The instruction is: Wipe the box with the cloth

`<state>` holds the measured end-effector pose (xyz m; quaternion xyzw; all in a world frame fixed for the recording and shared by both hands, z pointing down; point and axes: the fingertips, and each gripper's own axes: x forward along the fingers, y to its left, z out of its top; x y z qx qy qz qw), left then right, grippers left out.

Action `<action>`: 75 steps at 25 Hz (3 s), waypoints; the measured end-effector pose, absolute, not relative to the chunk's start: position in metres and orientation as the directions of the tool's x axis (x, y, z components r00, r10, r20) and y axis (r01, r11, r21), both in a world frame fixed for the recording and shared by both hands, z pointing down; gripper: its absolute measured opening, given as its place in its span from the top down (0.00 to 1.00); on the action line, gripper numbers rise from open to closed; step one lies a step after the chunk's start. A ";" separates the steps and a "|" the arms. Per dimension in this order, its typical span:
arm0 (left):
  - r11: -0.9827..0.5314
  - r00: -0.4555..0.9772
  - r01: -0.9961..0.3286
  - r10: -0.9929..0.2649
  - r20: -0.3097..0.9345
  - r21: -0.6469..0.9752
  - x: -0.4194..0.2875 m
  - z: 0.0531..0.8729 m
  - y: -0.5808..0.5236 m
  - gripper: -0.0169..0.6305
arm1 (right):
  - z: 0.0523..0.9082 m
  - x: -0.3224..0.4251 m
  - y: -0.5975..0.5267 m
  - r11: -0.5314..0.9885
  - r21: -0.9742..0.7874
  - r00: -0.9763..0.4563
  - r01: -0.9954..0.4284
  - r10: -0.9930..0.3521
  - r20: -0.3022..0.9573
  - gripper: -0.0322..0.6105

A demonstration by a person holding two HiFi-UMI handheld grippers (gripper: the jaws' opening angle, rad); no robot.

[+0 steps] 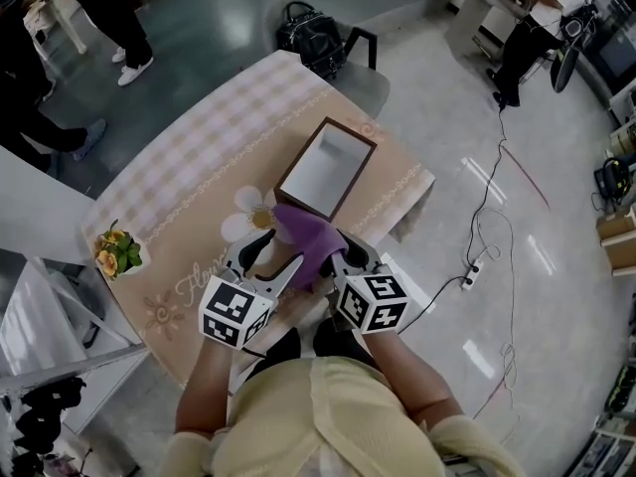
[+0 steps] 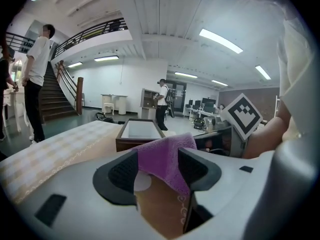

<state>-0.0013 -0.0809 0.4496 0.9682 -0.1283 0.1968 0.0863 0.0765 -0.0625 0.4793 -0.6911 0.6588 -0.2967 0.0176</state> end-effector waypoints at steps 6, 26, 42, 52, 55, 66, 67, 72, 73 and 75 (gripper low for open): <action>-0.957 0.893 -0.264 -0.194 0.406 0.121 0.016 0.452 -0.080 0.57 | 0.477 0.084 -0.052 -0.107 -0.382 -0.055 -0.918 -0.919 0.390 0.88; -0.956 0.889 -0.259 -0.180 0.420 0.138 0.045 0.461 -0.084 0.56 | 0.447 0.128 -0.029 0.122 -0.293 -0.235 -0.948 -0.889 0.392 0.88; -0.921 0.823 -0.386 -0.324 0.466 0.042 0.047 0.461 -0.099 0.56 | 0.413 0.279 -0.063 0.079 0.010 -0.067 -0.997 -0.910 0.409 0.88; -0.899 0.787 -0.433 -0.343 0.513 0.064 0.048 0.470 -0.099 0.56 | 0.458 0.288 -0.129 0.247 0.066 -0.175 -0.967 -0.828 0.532 0.88; -0.898 0.786 -0.436 -0.344 0.513 0.065 0.048 0.472 -0.105 0.56 | 0.465 0.289 -0.148 0.279 0.064 -0.200 -0.958 -0.812 0.549 0.88; -0.913 0.814 -0.393 -0.291 0.502 0.108 0.053 0.477 -0.108 0.57 | 0.476 0.269 -0.191 0.502 -0.037 -0.401 -0.864 -0.643 0.653 0.88; -0.916 0.818 -0.386 -0.285 0.499 0.110 0.054 0.477 -0.107 0.57 | 0.477 0.267 -0.195 0.522 -0.058 -0.425 -0.851 -0.619 0.660 0.88; -0.926 0.820 -0.367 -0.278 0.501 0.087 0.057 0.476 -0.105 0.57 | 0.479 0.262 -0.214 0.591 -0.068 -0.458 -0.804 -0.542 0.705 0.88; -0.927 0.818 -0.365 -0.279 0.502 0.080 0.057 0.476 -0.105 0.57 | 0.479 0.260 -0.217 0.602 -0.068 -0.462 -0.796 -0.530 0.712 0.88; -0.927 0.821 -0.364 -0.276 0.500 0.087 0.056 0.477 -0.105 0.57 | 0.480 0.254 -0.223 0.625 -0.080 -0.478 -0.776 -0.501 0.721 0.88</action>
